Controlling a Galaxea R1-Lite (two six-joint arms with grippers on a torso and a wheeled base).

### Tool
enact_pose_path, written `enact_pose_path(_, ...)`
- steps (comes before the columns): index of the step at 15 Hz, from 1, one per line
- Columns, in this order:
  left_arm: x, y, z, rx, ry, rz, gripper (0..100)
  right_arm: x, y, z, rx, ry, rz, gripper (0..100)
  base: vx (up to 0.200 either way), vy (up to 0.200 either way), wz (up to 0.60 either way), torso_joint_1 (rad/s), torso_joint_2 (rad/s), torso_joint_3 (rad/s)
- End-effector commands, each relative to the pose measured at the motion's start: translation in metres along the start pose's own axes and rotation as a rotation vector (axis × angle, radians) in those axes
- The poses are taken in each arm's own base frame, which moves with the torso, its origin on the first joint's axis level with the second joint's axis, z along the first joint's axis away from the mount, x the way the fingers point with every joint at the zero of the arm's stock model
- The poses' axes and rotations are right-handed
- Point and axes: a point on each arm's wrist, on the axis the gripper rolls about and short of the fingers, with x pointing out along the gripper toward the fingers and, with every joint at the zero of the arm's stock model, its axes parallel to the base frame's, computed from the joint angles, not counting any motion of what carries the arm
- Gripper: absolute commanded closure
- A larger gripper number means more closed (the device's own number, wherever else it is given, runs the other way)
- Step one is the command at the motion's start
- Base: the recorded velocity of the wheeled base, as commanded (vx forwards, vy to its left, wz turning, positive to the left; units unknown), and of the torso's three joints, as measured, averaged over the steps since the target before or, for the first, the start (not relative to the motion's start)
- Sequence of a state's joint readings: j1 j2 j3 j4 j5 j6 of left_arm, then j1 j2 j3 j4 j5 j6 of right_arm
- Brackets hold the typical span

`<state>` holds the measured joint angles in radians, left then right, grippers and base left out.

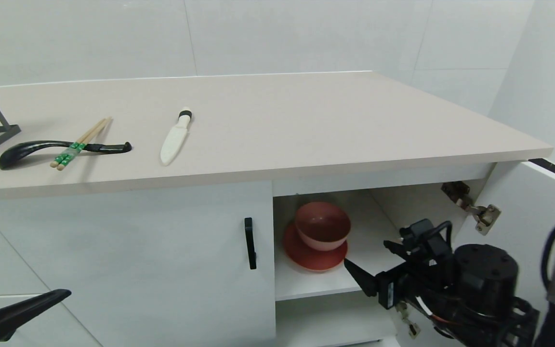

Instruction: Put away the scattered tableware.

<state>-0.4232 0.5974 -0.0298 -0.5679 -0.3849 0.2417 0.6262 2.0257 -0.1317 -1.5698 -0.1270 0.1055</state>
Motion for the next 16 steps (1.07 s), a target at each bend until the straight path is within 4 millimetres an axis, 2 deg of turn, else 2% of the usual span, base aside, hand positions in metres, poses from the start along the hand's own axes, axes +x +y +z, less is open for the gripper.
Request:
enact_pose_path(1, 0.0, 0.0, 0.002, 0.0, -0.008, -0.008, 0, -0.063, 0.005, 0.03, 0.011, -0.163, 0.04, 0, 0.0, 0.0, 0.0, 0.0, 0.0, 0.0)
enact_pose_path(4, 0.0, 0.0, 0.002, 0.002, -0.011, -0.002, 0, -0.073, 0.002, 0.039, 0.009, -0.231, -0.086, 0, 0.0, 0.0, 0.0, 0.0, 0.0, 0.0)
enact_pose_path(6, -0.002, -0.001, 0.002, 0.003, -0.018, 0.003, 0, -0.084, 0.001, 0.049, 0.025, -0.299, -0.094, 0, 0.0, 0.0, 0.0, 0.0, 0.0, 0.0)
enact_pose_path(8, -0.002, 0.0, 0.002, 0.003, -0.019, 0.0, 0, -0.093, 0.001, 0.05, 0.02, -0.294, -0.086, 0, 0.0, 0.0, 0.0, 0.0, 0.0, 0.0)
enact_pose_path(12, -0.002, -0.001, 0.002, 0.007, -0.019, -0.005, 0, -0.115, 0.0, 0.055, 0.023, -0.315, -0.068, 0, -0.2, 0.0, 0.0, 0.008, 0.0, 0.004)
enact_pose_path(16, -0.002, -0.001, 0.001, 0.01, -0.019, -0.007, 0, -0.126, 0.002, 0.053, 0.012, -0.294, -0.037, 0, -0.2, 0.0, 0.0, 0.001, 0.0, 0.007)
